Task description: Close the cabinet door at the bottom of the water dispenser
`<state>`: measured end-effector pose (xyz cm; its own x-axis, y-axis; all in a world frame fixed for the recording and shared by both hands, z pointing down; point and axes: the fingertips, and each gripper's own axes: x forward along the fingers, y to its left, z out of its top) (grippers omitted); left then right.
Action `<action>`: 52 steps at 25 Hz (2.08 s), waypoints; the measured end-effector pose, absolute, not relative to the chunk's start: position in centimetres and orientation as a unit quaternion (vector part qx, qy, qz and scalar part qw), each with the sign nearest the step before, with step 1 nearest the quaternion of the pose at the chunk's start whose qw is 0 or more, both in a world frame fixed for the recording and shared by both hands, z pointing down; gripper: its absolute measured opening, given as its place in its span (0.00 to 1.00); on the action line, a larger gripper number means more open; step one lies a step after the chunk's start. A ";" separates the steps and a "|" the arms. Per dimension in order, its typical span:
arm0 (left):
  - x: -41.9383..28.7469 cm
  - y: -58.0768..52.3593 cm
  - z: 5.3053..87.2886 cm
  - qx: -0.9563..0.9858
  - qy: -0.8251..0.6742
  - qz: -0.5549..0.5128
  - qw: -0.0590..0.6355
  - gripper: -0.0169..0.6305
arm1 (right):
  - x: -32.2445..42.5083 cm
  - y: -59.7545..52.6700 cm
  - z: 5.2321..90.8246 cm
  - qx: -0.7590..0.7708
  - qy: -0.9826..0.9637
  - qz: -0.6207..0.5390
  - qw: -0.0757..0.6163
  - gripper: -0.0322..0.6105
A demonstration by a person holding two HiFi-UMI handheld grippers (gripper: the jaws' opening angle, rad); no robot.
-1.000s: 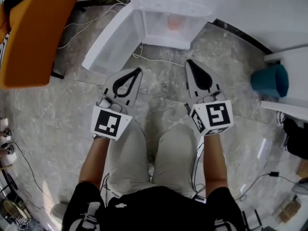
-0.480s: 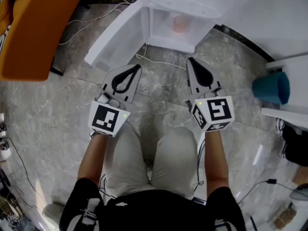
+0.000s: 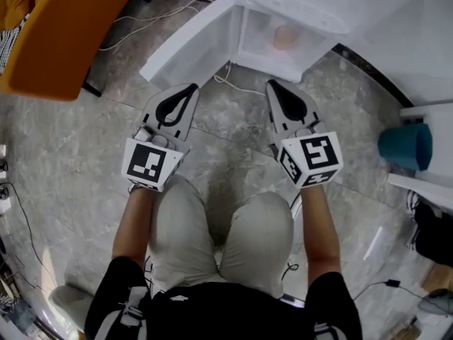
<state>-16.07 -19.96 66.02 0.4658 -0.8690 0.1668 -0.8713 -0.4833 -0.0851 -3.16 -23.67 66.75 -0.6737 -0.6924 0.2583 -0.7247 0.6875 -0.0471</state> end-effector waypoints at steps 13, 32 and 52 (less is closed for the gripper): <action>-25.2 -19.7 67.4 0.806 -0.588 0.066 0.039 0.06 | -7.2 -23.5 68.7 0.351 -0.925 0.070 0.125 0.10; -28.7 -21.6 68.8 0.797 -0.600 0.043 0.058 0.38 | -7.1 -23.4 70.7 0.356 -0.919 0.072 0.154 0.10; -26.0 -20.7 69.1 0.835 -0.541 0.043 0.087 0.38 | -7.8 -23.2 70.9 0.354 -0.919 0.075 0.154 0.10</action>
<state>-25.98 -20.66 69.13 0.4104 -0.8966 0.1661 -0.9117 -0.3991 0.0980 -7.82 -23.23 70.91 -0.7016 -0.6283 0.3360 -0.6746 0.7376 -0.0294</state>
